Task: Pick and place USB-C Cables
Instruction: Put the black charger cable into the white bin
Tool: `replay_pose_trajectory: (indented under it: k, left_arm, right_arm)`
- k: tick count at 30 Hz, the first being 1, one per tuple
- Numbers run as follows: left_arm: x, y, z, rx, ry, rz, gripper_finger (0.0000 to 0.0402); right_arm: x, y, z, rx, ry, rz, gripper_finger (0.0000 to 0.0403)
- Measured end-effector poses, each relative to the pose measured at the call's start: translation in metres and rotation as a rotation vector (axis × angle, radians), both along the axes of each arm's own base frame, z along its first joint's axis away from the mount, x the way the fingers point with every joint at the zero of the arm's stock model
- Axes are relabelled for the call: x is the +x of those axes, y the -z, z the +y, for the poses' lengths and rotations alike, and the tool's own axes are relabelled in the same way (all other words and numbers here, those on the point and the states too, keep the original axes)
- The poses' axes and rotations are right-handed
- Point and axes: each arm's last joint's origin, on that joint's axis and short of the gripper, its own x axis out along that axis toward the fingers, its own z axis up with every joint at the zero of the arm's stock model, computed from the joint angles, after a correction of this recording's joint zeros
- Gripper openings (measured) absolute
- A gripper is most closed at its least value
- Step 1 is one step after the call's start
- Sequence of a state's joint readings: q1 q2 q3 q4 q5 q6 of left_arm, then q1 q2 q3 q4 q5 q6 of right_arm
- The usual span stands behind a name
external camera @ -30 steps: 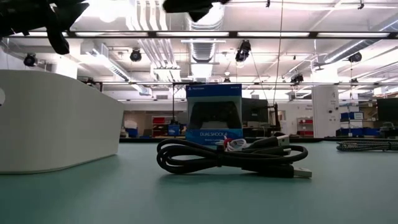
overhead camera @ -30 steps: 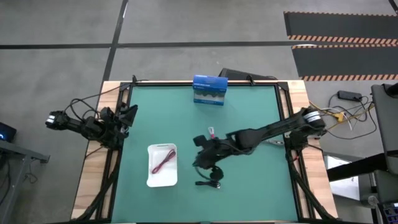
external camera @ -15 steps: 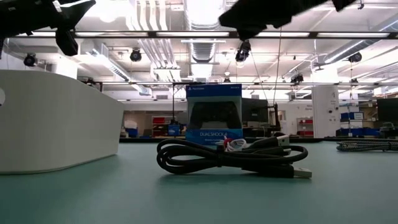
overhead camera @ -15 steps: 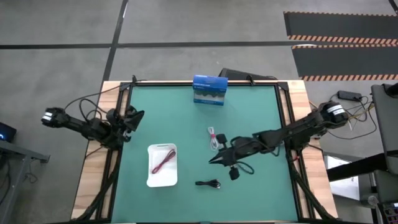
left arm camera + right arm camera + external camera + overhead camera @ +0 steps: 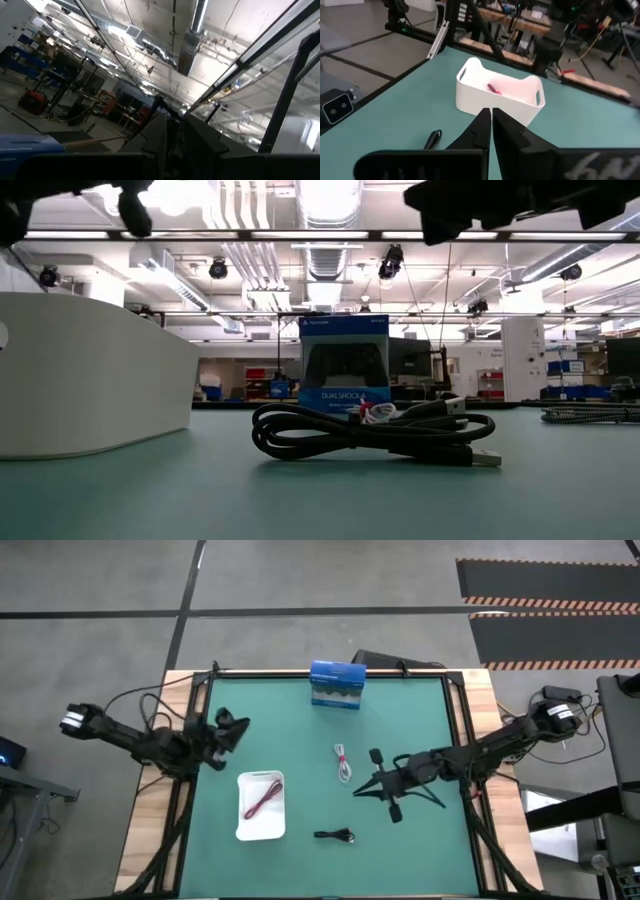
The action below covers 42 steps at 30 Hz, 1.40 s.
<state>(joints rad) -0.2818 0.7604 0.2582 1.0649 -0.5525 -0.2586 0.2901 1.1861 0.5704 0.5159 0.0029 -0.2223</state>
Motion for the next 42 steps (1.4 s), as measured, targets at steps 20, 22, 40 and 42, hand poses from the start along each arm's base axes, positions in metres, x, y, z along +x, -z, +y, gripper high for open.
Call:
replay_pose_trajectory:
  k: [20, 22, 40, 42]
  left_arm:
    - [0.112, -0.01, -0.039, 0.025, 0.099, 0.176, 0.0052]
    - [0.119, -0.011, -0.044, 0.026, 0.124, 0.177, 0.0052]
    - [0.194, -0.016, -0.089, 0.025, 0.248, 0.76, 0.0052]
    - [0.199, -0.016, -0.096, 0.043, 0.294, 0.823, 0.0052]
  right_arm:
    - [-0.064, -0.009, -0.041, -0.04, 0.098, -0.18, 0.0009]
    - [-0.073, -0.006, -0.043, -0.039, 0.098, -0.196, 0.0009]
    - [-0.108, -0.001, -0.051, 0.005, 0.183, -0.376, 0.0009]
    - [-0.108, 0.0, -0.051, 0.001, 0.183, -0.374, 0.0009]
